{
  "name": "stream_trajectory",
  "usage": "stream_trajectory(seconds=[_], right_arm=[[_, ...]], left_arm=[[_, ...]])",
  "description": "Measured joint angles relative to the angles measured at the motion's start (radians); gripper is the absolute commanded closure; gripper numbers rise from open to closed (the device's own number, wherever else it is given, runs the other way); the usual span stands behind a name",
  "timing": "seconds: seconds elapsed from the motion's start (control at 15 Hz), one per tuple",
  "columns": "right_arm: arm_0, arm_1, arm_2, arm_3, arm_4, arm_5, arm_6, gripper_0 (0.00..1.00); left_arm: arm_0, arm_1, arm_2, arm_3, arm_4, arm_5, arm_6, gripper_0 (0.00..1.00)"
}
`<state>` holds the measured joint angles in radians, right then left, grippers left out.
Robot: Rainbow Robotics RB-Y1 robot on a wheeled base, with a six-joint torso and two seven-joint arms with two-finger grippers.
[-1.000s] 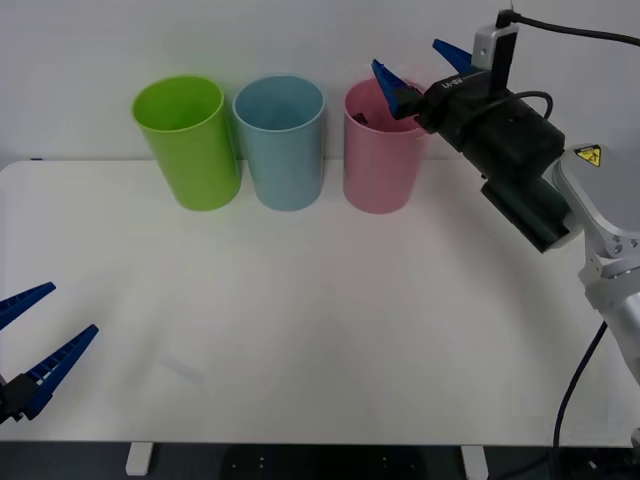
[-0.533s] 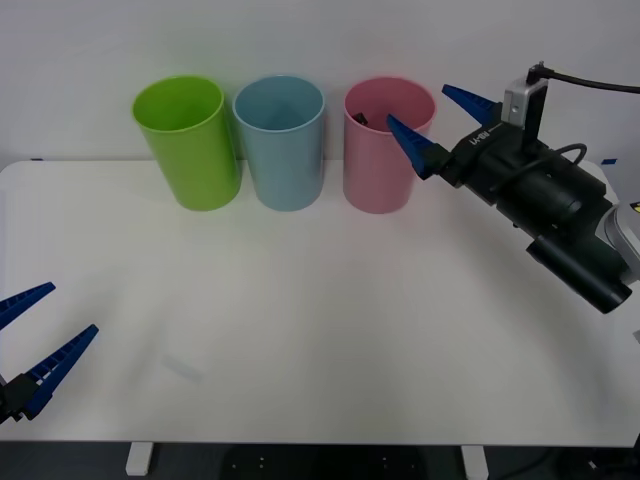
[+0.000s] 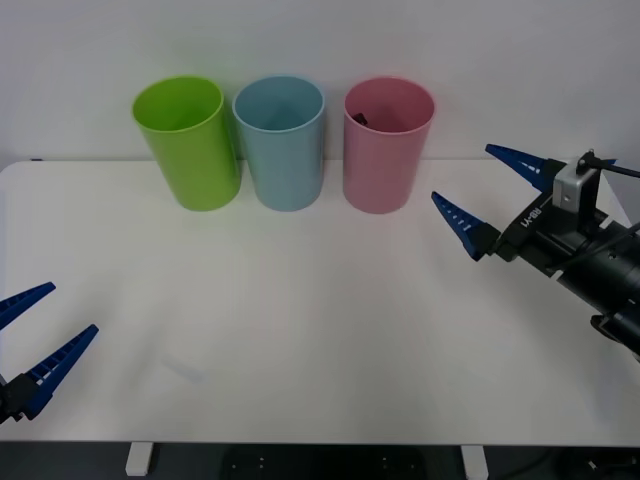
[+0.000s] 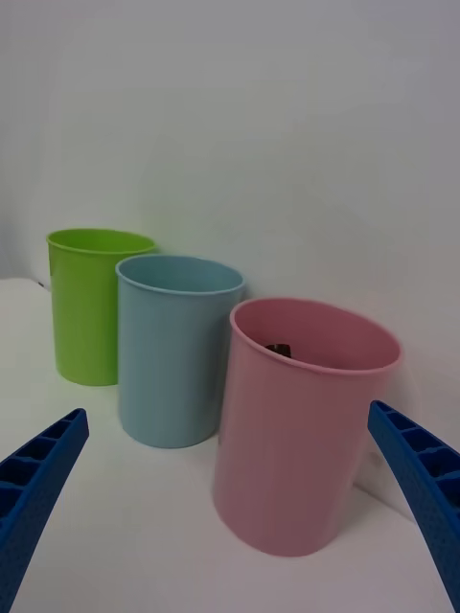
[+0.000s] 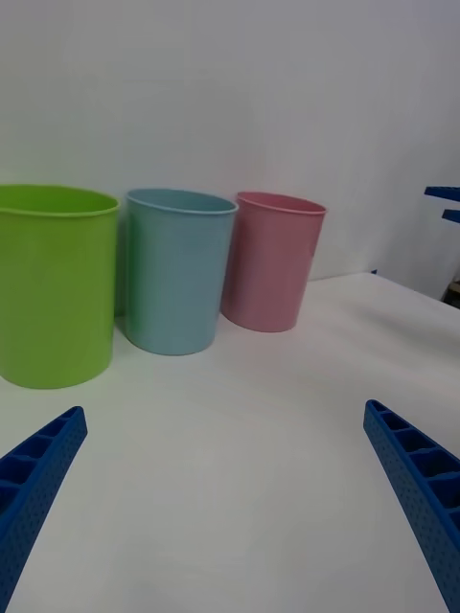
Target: Grasp the object on the table and drop it into the matching bin: aluminum can to the light blue bin, PET bottle to the pink bin.
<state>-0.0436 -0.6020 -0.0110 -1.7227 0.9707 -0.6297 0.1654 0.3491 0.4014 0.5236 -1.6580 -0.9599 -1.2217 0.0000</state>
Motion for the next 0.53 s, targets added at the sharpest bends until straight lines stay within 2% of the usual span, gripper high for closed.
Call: stream_trajectory(seconds=[0.2, 0.53], right_arm=[[0.091, 0.010, -0.067, 0.001, -0.003, -0.089, 0.037, 0.00], [0.210, 0.021, -0.139, 0.000, -0.003, -0.190, 0.024, 0.00]], left_arm=[[0.000, 0.000, 0.000, 0.000, 0.000, 0.000, 0.000, 0.00], [0.000, 0.000, 0.000, 0.000, 0.000, 0.000, 0.000, 0.00]])
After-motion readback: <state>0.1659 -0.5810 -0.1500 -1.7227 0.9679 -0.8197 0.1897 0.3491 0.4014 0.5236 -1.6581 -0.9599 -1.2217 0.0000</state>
